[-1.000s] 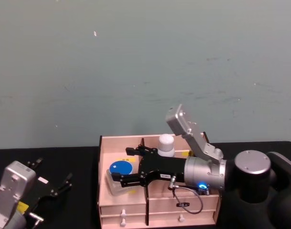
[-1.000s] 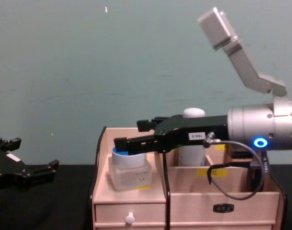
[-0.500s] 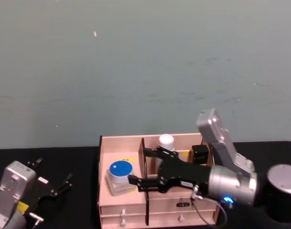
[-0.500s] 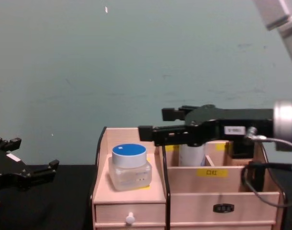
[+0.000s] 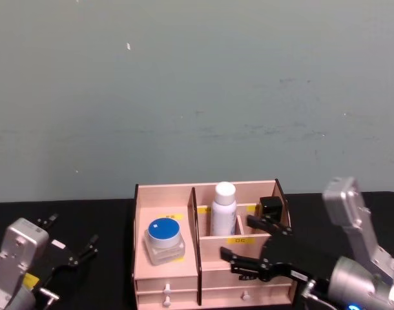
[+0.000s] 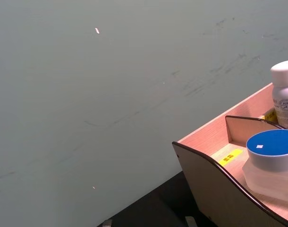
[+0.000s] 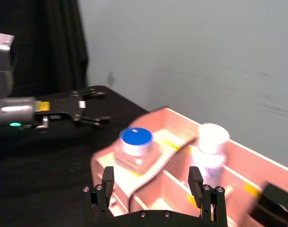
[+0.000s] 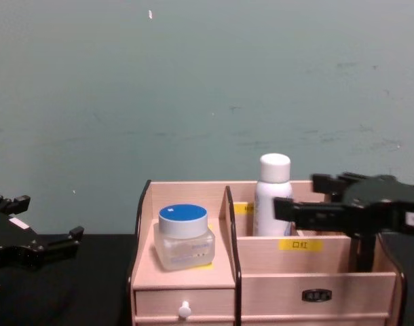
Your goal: Pick up the facial cleanser and watermelon frost from the table and place them into the tiered storage box.
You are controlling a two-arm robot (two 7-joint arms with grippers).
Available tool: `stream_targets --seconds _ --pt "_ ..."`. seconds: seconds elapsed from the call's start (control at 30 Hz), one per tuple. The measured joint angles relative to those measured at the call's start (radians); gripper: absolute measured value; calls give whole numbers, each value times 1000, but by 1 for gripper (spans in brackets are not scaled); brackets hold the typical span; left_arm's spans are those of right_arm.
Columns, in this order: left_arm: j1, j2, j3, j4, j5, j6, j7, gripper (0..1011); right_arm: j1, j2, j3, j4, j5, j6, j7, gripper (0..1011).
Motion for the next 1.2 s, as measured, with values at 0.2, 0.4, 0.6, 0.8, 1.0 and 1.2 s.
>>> stream_targets --seconds 0.2,0.4,0.6,0.8,1.0,1.2 --pt "0 0 0 0 0 0 0 1001 -125 7 80 -49 0 -45 -110 1002" --pt "0 0 0 0 0 0 0 1001 -218 -15 153 -76 -1 -86 -215 1002" --pt "0 0 0 0 0 0 0 1001 -268 -55 208 -81 -31 -119 -319 1002" --pt "0 0 0 0 0 0 0 1001 -290 -110 249 -71 -87 -127 -446 1002" --pt "0 0 0 0 0 0 0 1001 -292 -152 273 -52 -123 -88 -530 1002" --pt "0 0 0 0 0 0 0 1001 -278 -177 283 -19 -136 -31 -556 1002"
